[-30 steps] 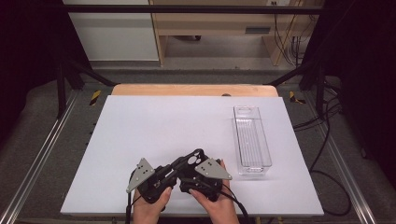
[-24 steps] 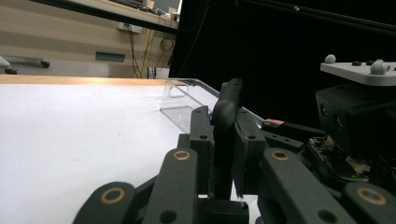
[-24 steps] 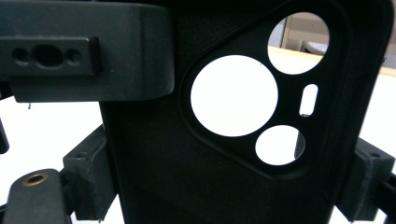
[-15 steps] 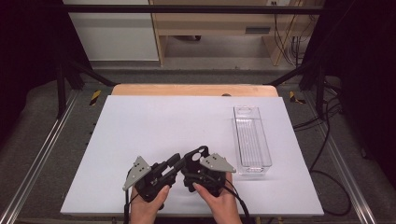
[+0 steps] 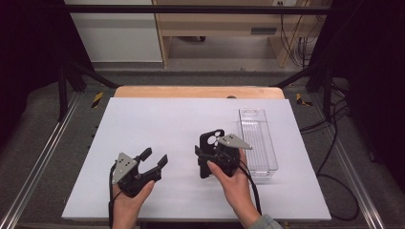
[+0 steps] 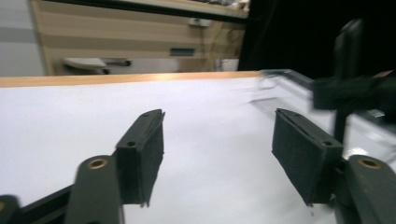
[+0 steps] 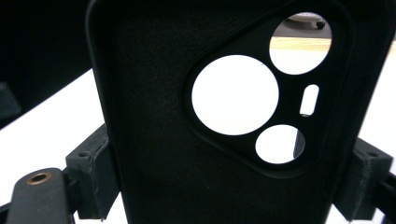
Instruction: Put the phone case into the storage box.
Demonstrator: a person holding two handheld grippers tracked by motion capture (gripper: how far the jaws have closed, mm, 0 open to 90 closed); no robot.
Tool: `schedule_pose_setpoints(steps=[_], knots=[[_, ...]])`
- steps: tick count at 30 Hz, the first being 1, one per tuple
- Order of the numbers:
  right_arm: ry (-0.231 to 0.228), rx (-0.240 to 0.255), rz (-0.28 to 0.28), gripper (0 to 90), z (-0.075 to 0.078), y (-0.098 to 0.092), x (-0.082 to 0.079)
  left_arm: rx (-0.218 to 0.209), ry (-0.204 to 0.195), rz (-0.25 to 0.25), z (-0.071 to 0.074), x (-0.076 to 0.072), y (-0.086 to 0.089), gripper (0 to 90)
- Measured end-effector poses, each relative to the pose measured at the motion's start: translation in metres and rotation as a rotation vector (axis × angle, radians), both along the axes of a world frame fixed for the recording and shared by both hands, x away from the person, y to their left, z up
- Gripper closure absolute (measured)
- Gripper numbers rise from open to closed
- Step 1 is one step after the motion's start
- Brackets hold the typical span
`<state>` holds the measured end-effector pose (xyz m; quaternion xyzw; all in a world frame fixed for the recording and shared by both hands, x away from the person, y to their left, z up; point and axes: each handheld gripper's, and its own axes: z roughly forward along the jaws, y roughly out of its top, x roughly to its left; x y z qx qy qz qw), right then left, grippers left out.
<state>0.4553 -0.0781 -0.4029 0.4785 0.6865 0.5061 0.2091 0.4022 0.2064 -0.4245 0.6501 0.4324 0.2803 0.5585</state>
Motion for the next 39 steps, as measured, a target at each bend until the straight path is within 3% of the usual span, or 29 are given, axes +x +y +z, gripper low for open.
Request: schedule_pose_setpoints(steps=[4,11,12,15,19,22,25,34,39], knots=[[0.002,-0.002,-0.015,13.7,0.014,-0.006,0.019,0.045,0.022,0.056,-0.009,0.006,0.018,23.4],[-0.021,-0.01,-0.044,13.7,0.035,-0.014,0.045,0.127,0.039,0.077,-0.021,0.001,0.037,13.4],[-0.026,0.011,-0.07,13.7,0.038,-0.019,0.05,0.125,0.042,0.081,-0.023,-0.001,0.04,9.8],[-0.037,0.01,-0.08,13.7,0.04,-0.023,0.054,0.114,0.051,0.121,-0.028,-0.005,0.052,3.7],[-0.063,0.0,-0.112,13.7,0.049,-0.031,0.064,0.086,0.036,0.134,-0.027,-0.007,0.066,2.9],[-0.079,-0.006,-0.153,13.7,0.056,-0.039,0.072,0.108,0.023,0.147,-0.029,-0.006,0.074,2.7],[-0.091,-0.024,-0.178,13.7,0.062,-0.043,0.08,0.079,0.012,0.167,-0.027,-0.007,0.081,2.9],[-0.152,-0.053,-0.254,13.7,0.075,-0.066,0.098,0.088,-0.014,0.163,-0.029,-0.006,0.086,2.7],[-0.156,-0.059,-0.301,13.7,0.073,-0.084,0.11,0.091,-0.015,0.165,-0.03,-0.005,0.087,2.7]])
